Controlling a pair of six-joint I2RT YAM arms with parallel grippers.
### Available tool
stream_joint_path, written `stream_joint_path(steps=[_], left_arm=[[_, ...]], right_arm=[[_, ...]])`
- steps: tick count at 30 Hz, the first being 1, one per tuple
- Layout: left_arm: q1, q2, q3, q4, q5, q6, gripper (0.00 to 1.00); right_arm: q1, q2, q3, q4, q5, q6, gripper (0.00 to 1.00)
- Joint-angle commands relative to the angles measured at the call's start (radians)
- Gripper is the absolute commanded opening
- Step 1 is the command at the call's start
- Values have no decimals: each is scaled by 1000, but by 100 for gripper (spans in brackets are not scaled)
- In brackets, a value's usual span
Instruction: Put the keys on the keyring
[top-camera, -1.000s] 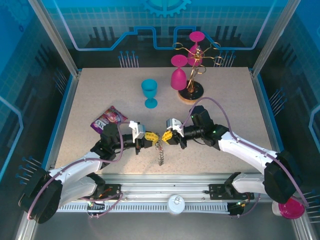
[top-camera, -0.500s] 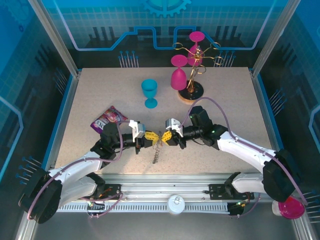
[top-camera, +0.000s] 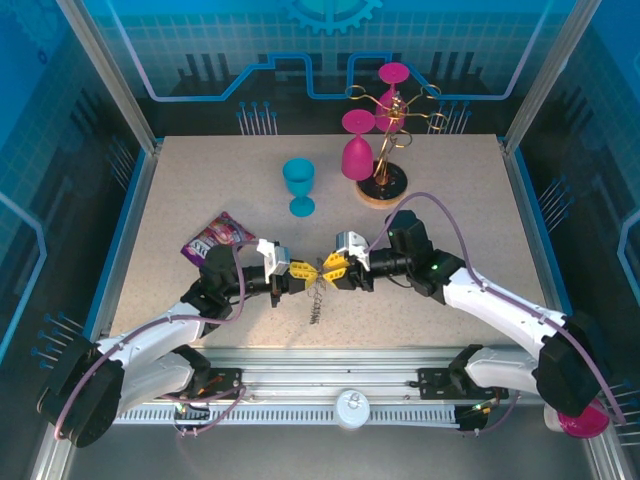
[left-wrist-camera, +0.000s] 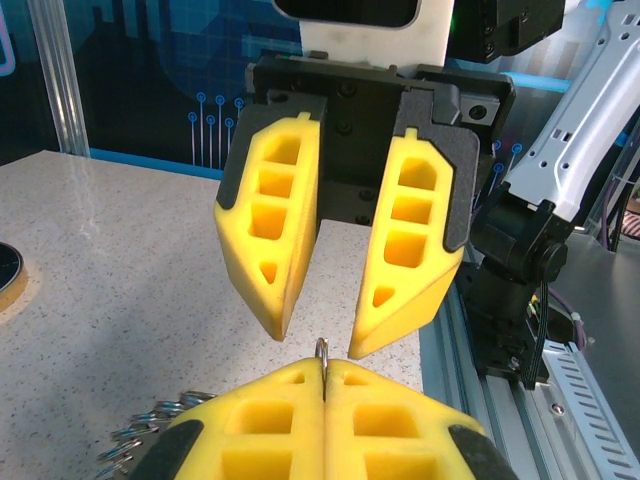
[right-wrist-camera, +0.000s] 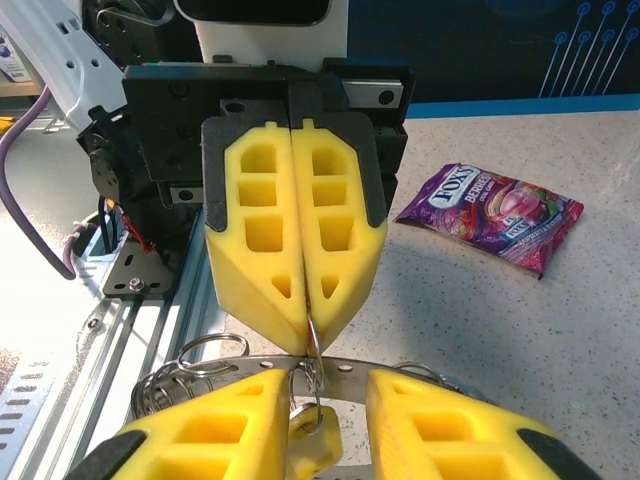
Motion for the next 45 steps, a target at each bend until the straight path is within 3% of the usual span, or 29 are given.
stream_joint_path(steps=[1, 6, 12, 16, 18, 21, 27, 36, 45], left_arm=[[-1, 3, 37, 60, 26, 0, 0], [-2, 10, 39, 82, 24, -11, 0], [-1, 16, 36, 91, 22, -19, 0], [-2, 2, 44, 26, -9, 8, 0], [-1, -19, 64, -77, -37, 49, 12], [-7, -50, 120, -278, -63, 139, 21], [-28, -38, 248, -606, -85, 320, 22], [-28, -42, 314, -813, -73, 452, 27], [-28, -1, 351, -832, -56, 480, 22]], right_arm=[[19, 22, 4, 29, -16, 18, 27], [33, 47, 15, 43, -40, 32, 23], [37, 49, 9, 72, -38, 46, 0], [35, 35, 19, 15, 2, 11, 0], [37, 32, 51, -80, 22, -38, 0], [40, 46, 111, -255, 57, -126, 0], [66, 110, 272, -502, 129, -241, 0], [86, 142, 361, -602, 179, -279, 0], [130, 187, 419, -650, 218, -303, 0]])
